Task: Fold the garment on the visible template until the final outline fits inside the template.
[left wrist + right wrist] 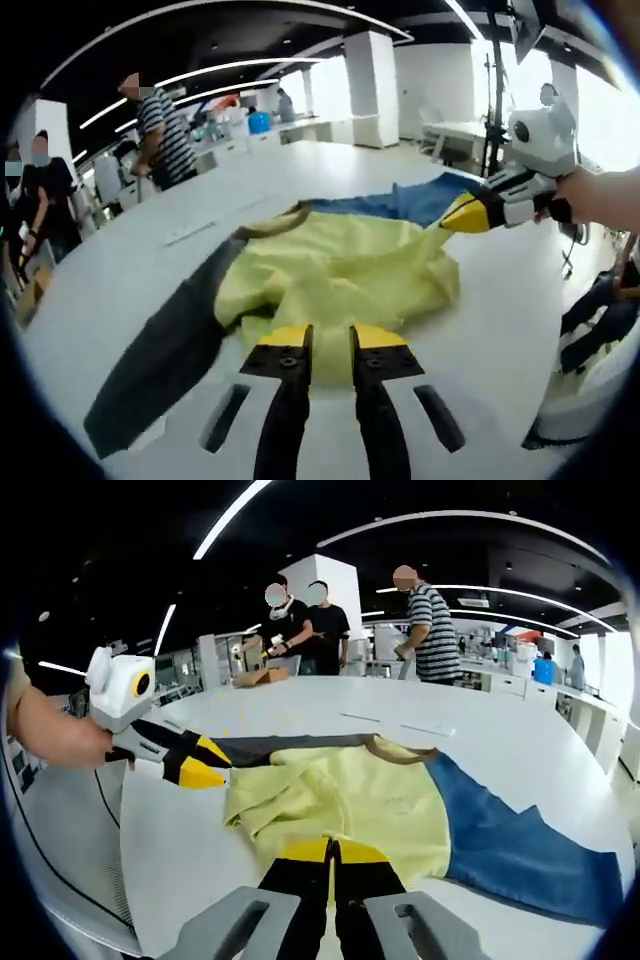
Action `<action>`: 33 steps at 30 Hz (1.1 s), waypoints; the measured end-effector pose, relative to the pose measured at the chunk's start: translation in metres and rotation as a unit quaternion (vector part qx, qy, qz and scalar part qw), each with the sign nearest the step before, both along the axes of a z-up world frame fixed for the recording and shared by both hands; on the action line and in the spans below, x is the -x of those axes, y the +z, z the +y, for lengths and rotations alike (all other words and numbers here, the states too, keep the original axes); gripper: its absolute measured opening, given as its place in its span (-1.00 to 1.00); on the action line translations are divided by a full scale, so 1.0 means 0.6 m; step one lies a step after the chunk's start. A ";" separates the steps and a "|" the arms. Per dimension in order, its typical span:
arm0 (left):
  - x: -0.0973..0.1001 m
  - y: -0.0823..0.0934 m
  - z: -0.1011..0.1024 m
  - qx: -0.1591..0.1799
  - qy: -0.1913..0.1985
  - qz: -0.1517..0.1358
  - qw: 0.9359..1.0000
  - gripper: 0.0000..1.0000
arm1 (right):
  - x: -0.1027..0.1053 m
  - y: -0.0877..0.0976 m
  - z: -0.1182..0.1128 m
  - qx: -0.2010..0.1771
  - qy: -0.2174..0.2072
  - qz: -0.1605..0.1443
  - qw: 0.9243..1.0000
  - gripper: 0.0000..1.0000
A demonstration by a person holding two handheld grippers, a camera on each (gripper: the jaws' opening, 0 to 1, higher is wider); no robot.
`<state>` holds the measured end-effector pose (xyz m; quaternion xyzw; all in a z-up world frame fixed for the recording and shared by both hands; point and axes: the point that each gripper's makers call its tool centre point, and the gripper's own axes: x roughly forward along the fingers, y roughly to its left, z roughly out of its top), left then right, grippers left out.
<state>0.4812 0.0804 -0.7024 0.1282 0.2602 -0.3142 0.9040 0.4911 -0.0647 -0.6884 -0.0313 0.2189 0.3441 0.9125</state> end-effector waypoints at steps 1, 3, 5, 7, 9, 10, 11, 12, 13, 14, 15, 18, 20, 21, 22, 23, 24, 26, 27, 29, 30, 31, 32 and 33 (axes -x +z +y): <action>0.007 -0.006 -0.001 0.001 0.000 0.004 1.000 -0.79 | 0.000 0.000 0.000 0.000 0.000 0.000 1.000 -1.00; 0.026 -0.026 -0.005 -0.003 -0.004 0.022 1.000 -0.82 | 0.000 -0.001 0.000 0.000 0.000 0.000 1.000 -1.00; 0.038 -0.039 -0.008 -0.004 -0.007 0.030 1.000 -0.85 | 0.000 -0.002 -0.001 0.000 0.000 0.000 1.000 -1.00; 0.052 -0.054 -0.019 -0.004 -0.018 0.045 0.999 -0.89 | 0.001 -0.003 -0.001 0.001 -0.001 0.001 1.000 -1.00; 0.060 -0.061 -0.028 -0.009 -0.027 0.049 0.998 -0.90 | 0.001 -0.004 -0.002 0.001 -0.001 0.002 1.000 -1.00; 0.064 -0.066 -0.035 -0.010 -0.034 0.050 0.998 -0.89 | 0.001 -0.005 -0.002 0.001 -0.002 0.002 1.000 -1.00; 0.065 -0.069 -0.040 -0.011 -0.036 0.051 0.998 -0.90 | 0.002 -0.006 -0.002 0.001 -0.002 0.002 1.000 -1.00; 0.064 -0.072 -0.042 -0.014 -0.037 0.051 0.998 -0.90 | 0.002 -0.006 -0.002 0.001 -0.001 0.003 1.000 -1.00; 0.062 -0.075 -0.043 -0.017 -0.036 0.050 0.998 -0.90 | 0.002 -0.006 -0.002 0.001 -0.001 0.002 1.000 -1.00; 0.058 -0.075 -0.044 -0.018 -0.034 0.047 0.998 -0.87 | 0.002 -0.006 -0.002 0.002 -0.001 0.002 1.000 -1.00; 0.054 -0.075 -0.045 -0.017 -0.031 0.045 0.998 -0.86 | 0.002 -0.006 -0.003 0.001 -0.002 0.002 1.000 -1.00; 0.041 -0.075 -0.037 -0.031 -0.021 0.035 0.999 -0.80 | 0.003 -0.007 -0.005 0.002 -0.002 0.002 1.000 -1.00; 0.032 -0.076 -0.024 -0.040 -0.009 0.030 0.999 -0.80 | 0.003 -0.007 -0.007 0.003 -0.003 0.002 1.000 -1.00; 0.028 -0.074 -0.019 -0.042 -0.004 0.026 0.999 -0.80 | 0.003 -0.007 -0.007 0.003 -0.003 0.003 1.000 -1.00; 0.025 -0.073 -0.015 -0.042 -0.001 0.026 0.999 -0.80 | 0.004 -0.007 -0.007 0.002 -0.003 0.003 1.000 -1.00; 0.023 -0.072 -0.013 -0.044 0.001 0.025 0.999 -0.80 | 0.004 -0.008 -0.008 0.003 -0.003 0.003 1.000 -1.00; 0.019 -0.069 -0.009 -0.046 0.005 0.019 0.999 -0.80 | 0.004 -0.008 -0.008 0.003 -0.003 0.003 1.000 -1.00; 0.017 -0.070 -0.005 -0.049 0.007 0.016 0.999 -0.80 | 0.003 -0.010 -0.007 0.003 -0.003 0.004 1.000 -1.00; 0.015 -0.070 -0.005 -0.051 0.007 0.015 0.999 -0.80 | 0.003 -0.010 -0.005 0.003 -0.002 0.004 1.000 -1.00; 0.014 -0.066 -0.005 -0.053 0.006 0.009 0.999 -0.83 | 0.003 -0.011 -0.004 0.003 -0.001 0.004 1.000 -1.00; 0.017 -0.060 -0.011 -0.045 0.006 0.004 0.999 -0.85 | 0.002 -0.010 -0.003 0.003 -0.001 0.004 1.000 -1.00; 0.021 -0.059 -0.015 -0.043 0.002 0.003 0.999 -0.88 | 0.002 -0.010 -0.003 0.003 -0.001 0.004 1.000 -1.00; 0.026 -0.060 -0.020 -0.049 -0.006 0.001 0.999 -0.88 | 0.002 -0.010 -0.003 0.003 -0.001 0.004 1.000 -1.00; 0.027 -0.063 -0.020 -0.054 -0.004 0.002 0.999 -0.87 | 0.002 -0.011 -0.004 0.004 -0.001 0.004 1.000 -1.00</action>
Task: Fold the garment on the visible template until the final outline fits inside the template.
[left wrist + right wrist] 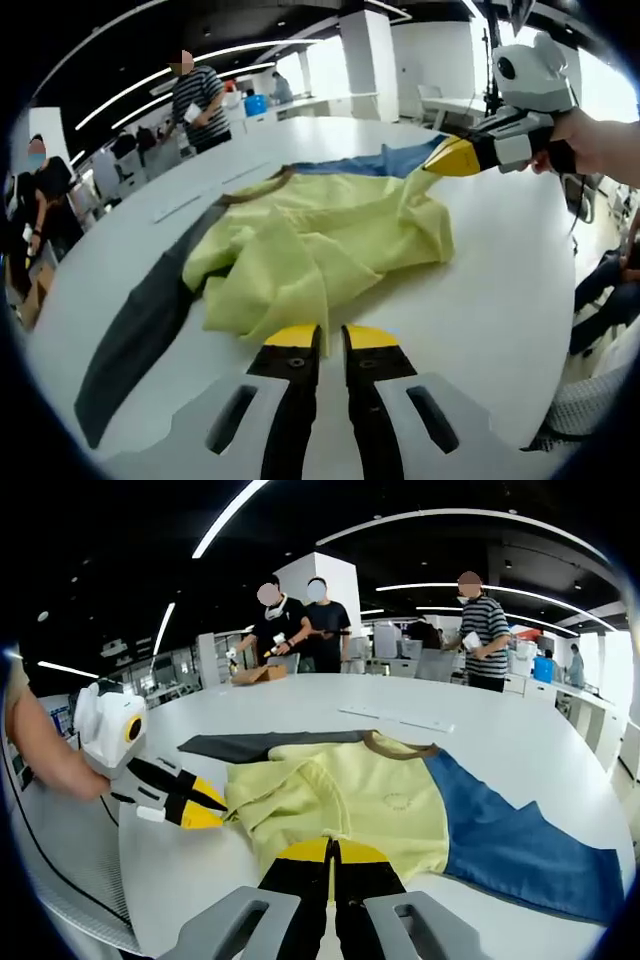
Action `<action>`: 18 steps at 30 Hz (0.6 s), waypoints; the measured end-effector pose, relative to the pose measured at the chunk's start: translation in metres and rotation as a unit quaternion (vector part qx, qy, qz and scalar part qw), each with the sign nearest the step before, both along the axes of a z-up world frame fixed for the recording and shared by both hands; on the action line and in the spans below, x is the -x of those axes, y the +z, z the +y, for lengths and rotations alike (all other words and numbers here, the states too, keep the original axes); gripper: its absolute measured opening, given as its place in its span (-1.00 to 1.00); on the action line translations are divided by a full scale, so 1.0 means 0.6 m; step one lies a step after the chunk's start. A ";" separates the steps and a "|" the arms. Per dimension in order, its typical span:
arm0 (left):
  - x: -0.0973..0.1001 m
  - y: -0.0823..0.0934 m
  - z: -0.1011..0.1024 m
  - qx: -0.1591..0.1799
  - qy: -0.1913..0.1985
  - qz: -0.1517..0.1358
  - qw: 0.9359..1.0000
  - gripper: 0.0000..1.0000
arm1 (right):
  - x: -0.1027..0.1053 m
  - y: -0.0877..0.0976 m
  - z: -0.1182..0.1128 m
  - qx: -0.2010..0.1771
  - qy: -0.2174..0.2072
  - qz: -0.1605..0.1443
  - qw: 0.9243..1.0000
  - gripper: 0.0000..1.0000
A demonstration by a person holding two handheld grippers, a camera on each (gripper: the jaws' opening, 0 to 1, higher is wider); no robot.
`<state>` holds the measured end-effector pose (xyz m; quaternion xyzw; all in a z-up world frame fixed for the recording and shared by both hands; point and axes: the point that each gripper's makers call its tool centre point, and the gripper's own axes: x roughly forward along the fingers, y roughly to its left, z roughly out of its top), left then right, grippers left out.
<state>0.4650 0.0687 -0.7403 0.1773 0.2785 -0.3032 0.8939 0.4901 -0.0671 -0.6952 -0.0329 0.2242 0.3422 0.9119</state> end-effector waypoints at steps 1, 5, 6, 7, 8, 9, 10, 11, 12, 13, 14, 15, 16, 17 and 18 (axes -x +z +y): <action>0.000 -0.004 0.003 -0.006 0.005 0.002 1.000 -0.84 | 0.000 -0.001 0.000 0.000 -0.001 0.001 1.000 -1.00; -0.004 -0.020 0.023 -0.016 0.036 0.013 0.999 -0.74 | 0.000 -0.002 0.001 0.000 0.000 0.001 1.000 -1.00; -0.004 -0.021 0.026 -0.017 0.040 0.013 0.999 -0.73 | 0.000 -0.002 0.001 0.000 0.000 0.001 1.000 -1.00; -0.005 -0.021 0.028 -0.018 0.043 0.013 0.999 -0.74 | 0.000 -0.002 0.001 0.000 -0.001 0.001 1.000 -1.00; -0.007 -0.021 0.031 -0.013 0.050 0.016 0.999 -0.75 | 0.000 -0.003 0.001 0.000 -0.001 0.001 1.000 -1.00; -0.008 -0.022 0.033 -0.008 0.056 0.018 0.998 -0.76 | 0.001 -0.004 0.001 -0.001 -0.002 0.002 1.000 -1.00; -0.010 -0.021 0.035 -0.008 0.060 0.017 0.998 -0.77 | 0.001 -0.004 0.001 0.000 -0.002 0.002 1.000 -1.00; -0.010 -0.022 0.035 -0.008 0.060 0.017 0.998 -0.78 | 0.002 -0.005 0.001 0.000 -0.002 0.003 1.000 -1.00; -0.010 -0.023 0.036 -0.008 0.061 0.017 0.998 -0.79 | 0.002 -0.006 0.001 0.000 -0.002 0.003 1.000 -1.00; -0.010 -0.024 0.037 -0.010 0.061 0.016 0.998 -0.81 | 0.003 -0.005 0.001 0.000 -0.002 0.003 1.000 -1.00; -0.011 -0.023 0.039 -0.013 0.062 0.013 0.998 -0.83 | 0.003 -0.005 0.001 0.000 -0.002 0.003 1.000 -1.00; -0.011 -0.022 0.039 -0.014 0.062 0.011 0.998 -0.84 | 0.003 -0.005 0.001 -0.001 -0.002 0.002 1.000 -1.00; -0.012 -0.022 0.041 -0.009 0.066 0.013 0.998 -0.84 | 0.003 -0.005 0.001 -0.001 -0.002 0.002 1.000 -1.00; -0.011 -0.022 0.042 -0.008 0.068 0.014 0.998 -0.85 | 0.004 -0.005 0.000 -0.001 -0.002 0.002 1.000 -1.00; -0.012 -0.022 0.041 -0.008 0.068 0.013 0.998 -0.85 | 0.004 -0.005 0.000 -0.001 -0.002 0.002 1.000 -1.00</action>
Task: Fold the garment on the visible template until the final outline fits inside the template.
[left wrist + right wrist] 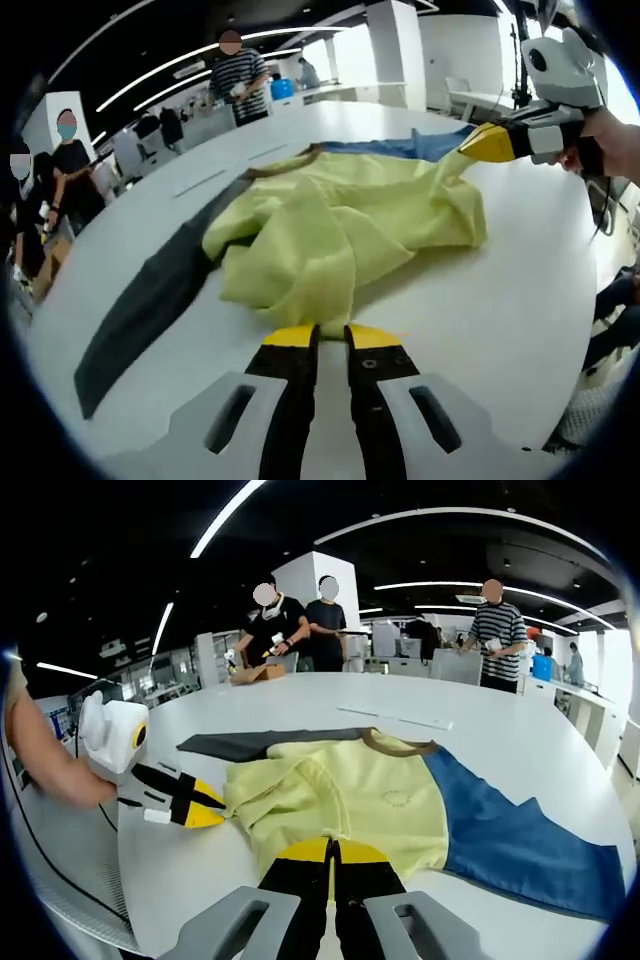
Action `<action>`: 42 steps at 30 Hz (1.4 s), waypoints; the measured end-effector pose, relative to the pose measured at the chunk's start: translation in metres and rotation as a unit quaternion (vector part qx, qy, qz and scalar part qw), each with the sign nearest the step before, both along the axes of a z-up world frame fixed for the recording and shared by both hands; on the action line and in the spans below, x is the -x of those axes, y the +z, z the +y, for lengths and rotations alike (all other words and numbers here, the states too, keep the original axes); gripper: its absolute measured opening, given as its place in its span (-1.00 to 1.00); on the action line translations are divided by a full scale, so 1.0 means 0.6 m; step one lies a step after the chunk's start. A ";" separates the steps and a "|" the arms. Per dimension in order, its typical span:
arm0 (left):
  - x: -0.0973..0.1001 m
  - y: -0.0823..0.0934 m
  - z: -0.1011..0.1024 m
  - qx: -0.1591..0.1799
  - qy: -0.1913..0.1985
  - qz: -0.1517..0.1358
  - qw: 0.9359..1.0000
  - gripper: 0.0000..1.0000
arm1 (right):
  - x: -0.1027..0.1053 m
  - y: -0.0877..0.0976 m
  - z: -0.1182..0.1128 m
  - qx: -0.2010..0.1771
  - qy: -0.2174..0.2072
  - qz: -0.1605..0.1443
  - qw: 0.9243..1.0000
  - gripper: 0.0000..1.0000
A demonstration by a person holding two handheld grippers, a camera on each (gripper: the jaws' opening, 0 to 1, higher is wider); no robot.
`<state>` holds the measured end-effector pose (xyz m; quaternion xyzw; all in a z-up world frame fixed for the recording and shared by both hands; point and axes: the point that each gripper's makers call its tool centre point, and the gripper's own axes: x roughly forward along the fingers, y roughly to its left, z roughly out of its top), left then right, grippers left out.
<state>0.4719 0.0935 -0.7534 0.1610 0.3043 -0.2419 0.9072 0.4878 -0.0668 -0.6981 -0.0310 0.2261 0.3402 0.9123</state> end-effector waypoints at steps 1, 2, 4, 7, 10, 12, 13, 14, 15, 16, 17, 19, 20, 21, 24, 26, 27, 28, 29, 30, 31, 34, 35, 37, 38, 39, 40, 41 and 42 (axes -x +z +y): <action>0.000 0.000 0.000 0.000 0.000 0.000 1.000 -0.85 | 0.000 0.000 0.000 0.000 0.000 0.000 1.000 -1.00; 0.000 0.000 -0.001 -0.001 -0.002 -0.001 1.000 -0.86 | 0.000 0.000 0.000 0.000 0.000 0.000 1.000 -1.00; 0.001 0.000 0.000 -0.002 -0.003 -0.001 1.000 -0.90 | 0.001 0.001 0.000 0.000 0.000 -0.001 1.000 -1.00; 0.001 0.001 0.004 0.008 -0.001 0.005 1.000 -1.00 | 0.002 0.002 -0.001 0.000 0.001 -0.002 1.000 -1.00; 0.003 0.002 0.005 0.012 0.000 0.008 1.000 -1.00 | 0.003 0.003 -0.001 0.000 0.001 -0.003 1.000 -1.00; 0.004 0.002 0.005 0.013 0.001 0.009 1.000 -1.00 | 0.003 0.003 -0.001 0.000 0.002 -0.003 1.000 -1.00; 0.005 0.003 0.005 0.015 0.000 0.009 1.000 -1.00 | 0.004 0.002 -0.001 0.000 0.002 -0.002 1.000 -1.00; 0.005 0.004 0.005 0.015 -0.001 0.009 1.000 -1.00 | 0.004 0.002 -0.001 0.001 0.002 -0.003 1.000 -1.00; 0.006 0.005 0.005 0.016 -0.001 0.008 1.000 -1.00 | 0.004 0.003 -0.001 0.001 0.003 -0.003 1.000 -1.00; 0.006 0.007 0.004 0.017 -0.003 0.007 1.000 -1.00 | 0.004 0.004 -0.001 0.000 0.003 -0.003 1.000 -1.00; 0.006 0.008 0.004 0.017 -0.004 0.006 1.000 -1.00 | 0.004 0.004 -0.001 0.000 0.003 -0.003 1.000 -1.00; 0.006 0.011 0.003 0.017 -0.006 0.004 1.000 -1.00 | 0.004 0.006 -0.001 0.000 0.003 -0.004 1.000 -1.00; 0.005 0.014 0.004 0.018 -0.007 0.003 1.000 -1.00 | 0.004 0.006 -0.001 0.000 0.003 -0.004 1.000 -1.00; 0.004 0.015 0.004 0.018 -0.008 0.002 1.000 -1.00 | 0.004 0.007 -0.002 0.000 0.003 -0.003 1.000 -1.00; 0.003 0.023 0.004 0.023 -0.009 0.000 1.000 -1.00 | 0.005 0.008 -0.003 0.000 0.003 -0.003 1.000 -1.00; 0.003 0.029 0.005 0.024 -0.012 -0.005 1.000 -1.00 | 0.005 0.010 -0.004 0.000 0.002 -0.004 1.000 -1.00; 0.004 0.033 0.005 0.024 -0.013 -0.007 1.000 -1.00 | 0.005 0.011 -0.005 -0.001 0.002 -0.003 1.000 -1.00; 0.004 0.034 0.006 0.024 -0.014 -0.008 1.000 -1.00 | 0.005 0.012 -0.006 -0.001 0.002 -0.003 1.000 -1.00; 0.004 0.036 0.007 0.025 -0.014 -0.009 1.000 -1.00 | 0.006 0.012 -0.006 0.000 0.001 -0.004 1.000 -1.00; 0.004 0.041 0.008 0.028 -0.014 -0.011 0.999 -1.00 | 0.006 0.013 -0.007 0.000 0.001 -0.004 1.000 -1.00; 0.005 0.044 0.009 0.028 -0.014 -0.013 0.999 -1.00 | 0.006 0.014 -0.007 -0.001 0.001 -0.004 1.000 -1.00; 0.007 0.053 0.011 0.030 -0.018 -0.017 0.999 -1.00 | 0.007 0.019 -0.010 0.000 0.000 -0.006 1.000 -1.00; 0.008 0.057 0.013 0.030 -0.019 -0.019 0.999 -1.00 | 0.008 0.021 -0.011 0.000 -0.001 -0.007 1.000 -1.00; 0.009 0.061 0.016 0.029 -0.022 -0.023 0.999 -1.00 | 0.009 0.023 -0.013 -0.001 -0.002 -0.009 1.000 -1.00; 0.010 0.064 0.019 0.028 -0.023 -0.025 0.999 -1.00 | 0.009 0.024 -0.013 -0.001 -0.003 -0.009 1.000 -1.00; 0.010 0.066 0.021 0.028 -0.023 -0.026 0.999 -1.00 | 0.009 0.024 -0.014 0.000 -0.003 -0.009 1.000 -1.00; 0.011 0.069 0.023 0.030 -0.023 -0.026 0.999 -1.00 | 0.010 0.024 -0.016 0.000 -0.004 -0.009 1.000 -1.00; 0.012 0.071 0.025 0.030 -0.023 -0.028 0.999 -1.00 | 0.011 0.025 -0.017 0.000 -0.005 -0.010 1.000 -1.00; 0.013 0.074 0.028 0.030 -0.024 -0.030 0.999 -1.00 | 0.012 0.025 -0.017 0.000 -0.006 -0.010 1.000 -1.00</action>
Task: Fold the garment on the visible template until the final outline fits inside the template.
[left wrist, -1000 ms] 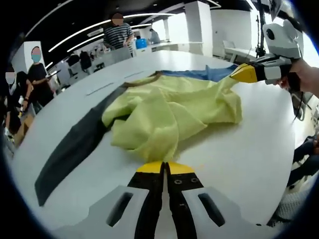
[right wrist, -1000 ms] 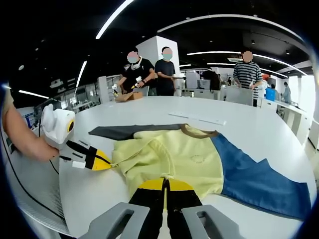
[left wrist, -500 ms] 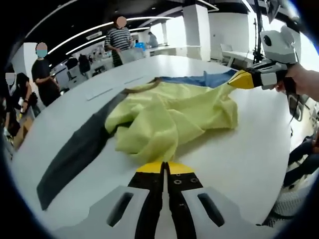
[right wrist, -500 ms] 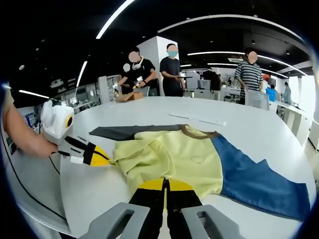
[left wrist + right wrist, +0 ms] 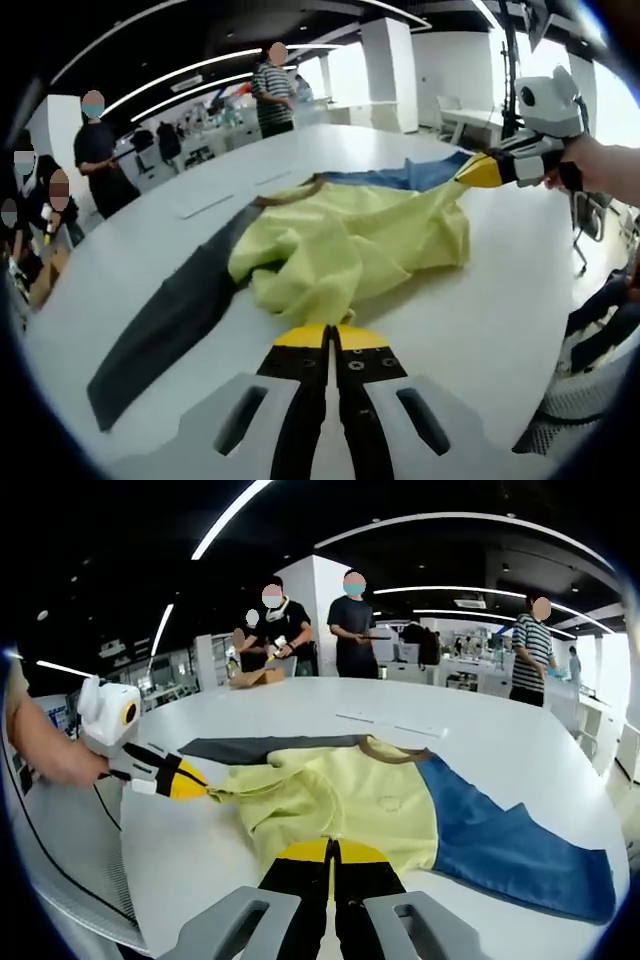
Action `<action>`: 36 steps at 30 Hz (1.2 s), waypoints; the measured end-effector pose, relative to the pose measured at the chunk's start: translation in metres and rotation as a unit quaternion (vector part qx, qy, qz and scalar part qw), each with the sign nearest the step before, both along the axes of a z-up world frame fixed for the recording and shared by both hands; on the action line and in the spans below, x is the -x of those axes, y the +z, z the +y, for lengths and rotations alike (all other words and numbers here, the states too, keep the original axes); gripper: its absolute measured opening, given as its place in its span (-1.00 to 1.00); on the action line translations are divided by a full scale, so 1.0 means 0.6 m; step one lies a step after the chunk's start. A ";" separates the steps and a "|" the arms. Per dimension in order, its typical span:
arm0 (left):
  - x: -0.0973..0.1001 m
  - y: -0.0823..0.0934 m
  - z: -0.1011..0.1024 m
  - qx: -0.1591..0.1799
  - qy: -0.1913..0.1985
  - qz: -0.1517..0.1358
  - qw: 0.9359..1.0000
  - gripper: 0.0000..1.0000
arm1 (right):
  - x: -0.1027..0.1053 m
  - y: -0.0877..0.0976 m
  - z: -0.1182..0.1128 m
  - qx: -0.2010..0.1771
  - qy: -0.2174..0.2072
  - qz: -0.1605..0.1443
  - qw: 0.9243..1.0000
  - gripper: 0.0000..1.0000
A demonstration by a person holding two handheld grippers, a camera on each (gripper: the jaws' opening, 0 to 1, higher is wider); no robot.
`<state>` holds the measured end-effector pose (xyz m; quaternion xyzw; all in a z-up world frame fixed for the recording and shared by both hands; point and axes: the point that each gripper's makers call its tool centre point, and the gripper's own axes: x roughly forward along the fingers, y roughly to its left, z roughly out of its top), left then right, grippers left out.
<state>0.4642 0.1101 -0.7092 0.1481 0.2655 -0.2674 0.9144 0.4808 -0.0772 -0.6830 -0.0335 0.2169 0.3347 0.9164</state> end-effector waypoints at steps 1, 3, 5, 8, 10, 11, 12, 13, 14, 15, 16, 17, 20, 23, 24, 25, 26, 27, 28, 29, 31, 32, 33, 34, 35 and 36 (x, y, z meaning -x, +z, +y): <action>0.000 0.002 0.002 -0.001 -0.001 -0.002 1.000 -1.00 | 0.001 0.001 -0.001 0.000 -0.001 0.000 1.000 -1.00; 0.001 0.006 0.007 -0.005 -0.004 -0.006 1.000 -1.00 | 0.004 0.005 -0.002 -0.004 -0.002 0.000 1.000 -1.00; 0.002 0.012 0.013 -0.005 -0.006 -0.010 1.000 -1.00 | 0.005 0.009 -0.004 -0.002 -0.003 -0.003 1.000 -1.00; 0.005 0.016 0.022 -0.004 -0.006 -0.010 1.000 -1.00 | 0.006 0.016 -0.007 -0.002 -0.006 -0.007 1.000 -1.00; 0.007 0.020 0.028 -0.007 -0.009 -0.013 1.000 -1.00 | 0.007 0.021 -0.009 -0.002 -0.008 -0.009 1.000 -1.00; 0.008 0.020 0.029 -0.007 -0.009 -0.014 1.000 -1.00 | 0.008 0.023 -0.010 -0.002 -0.009 -0.010 1.000 -1.00; 0.009 0.024 0.033 -0.007 -0.010 -0.015 1.000 -1.00 | 0.009 0.025 -0.011 -0.002 -0.009 -0.011 1.000 -1.00; 0.010 0.027 0.035 -0.007 -0.011 -0.016 1.000 -1.00 | 0.011 0.026 -0.013 -0.002 -0.010 -0.012 1.000 -1.00; 0.012 0.031 0.038 -0.008 -0.013 -0.018 1.000 -1.00 | 0.014 0.028 -0.016 -0.001 -0.011 -0.013 1.000 -1.00; 0.013 0.034 0.041 -0.010 -0.015 -0.020 1.000 -1.00 | 0.015 0.030 -0.019 -0.001 -0.012 -0.014 1.000 -1.00; 0.015 0.037 0.044 -0.013 -0.018 -0.023 0.999 -1.00 | 0.017 0.031 -0.022 0.000 -0.013 -0.014 1.000 -1.00; 0.017 0.040 0.045 -0.014 -0.020 -0.024 0.999 -1.00 | 0.018 0.031 -0.025 0.000 -0.014 -0.015 1.000 -1.00; 0.024 0.045 0.051 -0.018 -0.028 -0.024 0.999 -1.00 | 0.023 0.033 -0.039 0.001 -0.020 -0.015 1.000 -1.00; 0.033 0.046 0.056 -0.025 -0.038 -0.021 0.999 -1.00 | 0.029 0.033 -0.055 0.005 -0.024 -0.014 1.000 -1.00; 0.037 0.047 0.057 -0.027 -0.041 -0.020 0.999 -1.00 | 0.031 0.033 -0.062 0.006 -0.027 -0.014 1.000 -1.00; 0.041 0.047 0.060 -0.029 -0.044 -0.019 0.998 -1.00 | 0.033 0.034 -0.067 0.007 -0.028 -0.014 0.999 -1.00; 0.042 0.048 0.062 -0.029 -0.044 -0.019 0.998 -1.00 | 0.036 0.034 -0.073 0.008 -0.030 -0.014 0.999 -1.00; 0.044 0.048 0.064 -0.030 -0.046 -0.018 0.998 -1.00 | 0.037 0.034 -0.076 0.008 -0.031 -0.014 0.999 -1.00; 0.047 0.049 0.067 -0.029 -0.045 -0.016 0.998 -1.00 | 0.040 0.034 -0.081 0.010 -0.032 -0.013 0.999 -1.00; 0.049 0.050 0.070 -0.029 -0.046 -0.014 0.998 -1.00 | 0.044 0.034 -0.086 0.012 -0.033 -0.013 0.999 -1.00; 0.053 0.050 0.073 -0.030 -0.047 -0.012 0.998 -1.00 | 0.049 0.033 -0.093 0.015 -0.032 -0.011 0.999 -1.00; 0.055 0.050 0.075 -0.030 -0.049 -0.012 0.998 -1.00 | 0.051 0.032 -0.094 0.016 -0.032 -0.011 0.999 -1.00; 0.058 0.049 0.077 -0.032 -0.050 -0.010 0.998 -1.00 | 0.054 0.031 -0.098 0.018 -0.032 -0.010 0.999 -1.00; 0.060 0.048 0.078 -0.033 -0.052 -0.008 0.998 -1.00 | 0.057 0.031 -0.100 0.019 -0.031 -0.010 0.999 -1.00; 0.064 0.047 0.079 -0.032 -0.055 -0.005 0.998 -1.00 | 0.060 0.030 -0.102 0.020 -0.031 -0.008 0.999 -1.00; 0.067 0.046 0.080 -0.033 -0.057 -0.003 0.998 -1.00 | 0.064 0.030 -0.104 0.021 -0.030 -0.008 0.999 -1.00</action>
